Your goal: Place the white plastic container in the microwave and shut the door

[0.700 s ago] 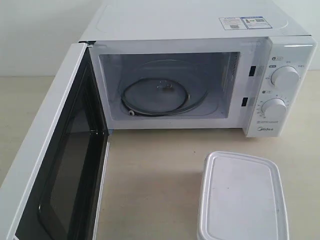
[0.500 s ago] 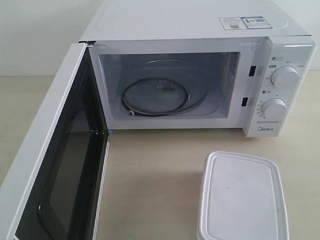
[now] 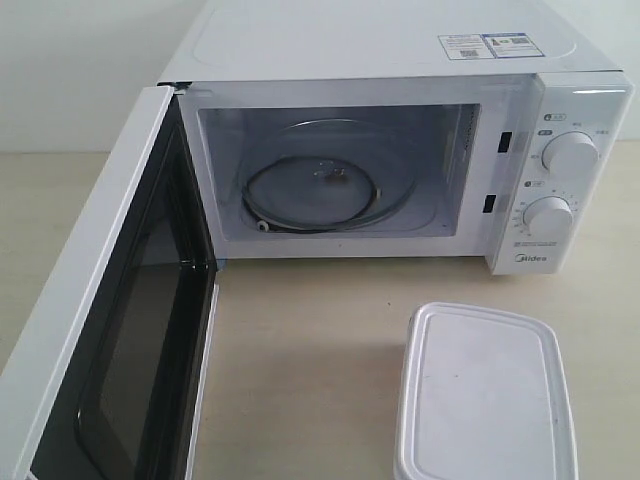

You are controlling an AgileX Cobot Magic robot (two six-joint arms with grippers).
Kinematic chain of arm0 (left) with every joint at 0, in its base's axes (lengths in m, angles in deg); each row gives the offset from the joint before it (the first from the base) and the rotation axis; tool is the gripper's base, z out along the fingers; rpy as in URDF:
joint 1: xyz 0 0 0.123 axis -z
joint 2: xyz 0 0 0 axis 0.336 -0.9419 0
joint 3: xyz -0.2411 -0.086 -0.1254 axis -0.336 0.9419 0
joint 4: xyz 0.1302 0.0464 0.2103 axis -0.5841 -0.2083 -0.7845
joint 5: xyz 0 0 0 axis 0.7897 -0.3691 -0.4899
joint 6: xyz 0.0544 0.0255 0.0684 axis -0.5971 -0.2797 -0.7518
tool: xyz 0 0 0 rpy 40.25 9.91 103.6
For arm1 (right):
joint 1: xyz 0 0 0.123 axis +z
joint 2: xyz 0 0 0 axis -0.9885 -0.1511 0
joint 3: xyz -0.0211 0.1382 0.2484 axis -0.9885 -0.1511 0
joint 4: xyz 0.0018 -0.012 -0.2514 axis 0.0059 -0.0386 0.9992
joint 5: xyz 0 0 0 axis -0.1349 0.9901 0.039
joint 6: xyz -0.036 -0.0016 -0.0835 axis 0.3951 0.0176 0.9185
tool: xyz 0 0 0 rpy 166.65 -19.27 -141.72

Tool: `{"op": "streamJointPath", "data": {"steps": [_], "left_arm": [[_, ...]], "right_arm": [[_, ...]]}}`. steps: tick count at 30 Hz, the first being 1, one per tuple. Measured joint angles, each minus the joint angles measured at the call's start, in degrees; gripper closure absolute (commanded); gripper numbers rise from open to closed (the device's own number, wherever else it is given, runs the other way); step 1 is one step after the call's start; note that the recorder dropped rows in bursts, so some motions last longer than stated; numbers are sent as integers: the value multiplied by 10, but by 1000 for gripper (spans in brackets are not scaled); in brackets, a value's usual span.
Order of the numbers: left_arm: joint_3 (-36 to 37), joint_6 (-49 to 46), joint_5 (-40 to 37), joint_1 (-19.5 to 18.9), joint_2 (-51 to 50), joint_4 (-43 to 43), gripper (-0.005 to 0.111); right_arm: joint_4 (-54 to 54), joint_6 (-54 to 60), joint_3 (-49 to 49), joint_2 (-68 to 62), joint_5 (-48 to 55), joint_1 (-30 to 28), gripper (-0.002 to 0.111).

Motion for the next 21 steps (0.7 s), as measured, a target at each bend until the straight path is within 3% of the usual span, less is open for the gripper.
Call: {"op": "streamJointPath", "data": {"steps": [4, 7, 9, 12, 15, 17, 21], "left_arm": [[0, 0, 0, 0, 0, 0, 103], [0, 0, 0, 0, 0, 0, 103], [0, 0, 0, 0, 0, 0, 103], [0, 0, 0, 0, 0, 0, 103], [0, 0, 0, 0, 0, 0, 103], [0, 0, 0, 0, 0, 0, 103], [0, 0, 0, 0, 0, 0, 103]], "right_arm": [[-5, -84, 5, 1, -174, 0, 108], [-5, -99, 73, 1, -171, 0, 108], [21, -99, 174, -7, -34, 0, 108], [91, -99, 340, -95, 297, 0, 108], [73, -86, 443, -206, 584, 8, 108], [43, -31, 474, -276, 730, 30, 108], [-26, 67, 482, -414, 918, 89, 108]]}}
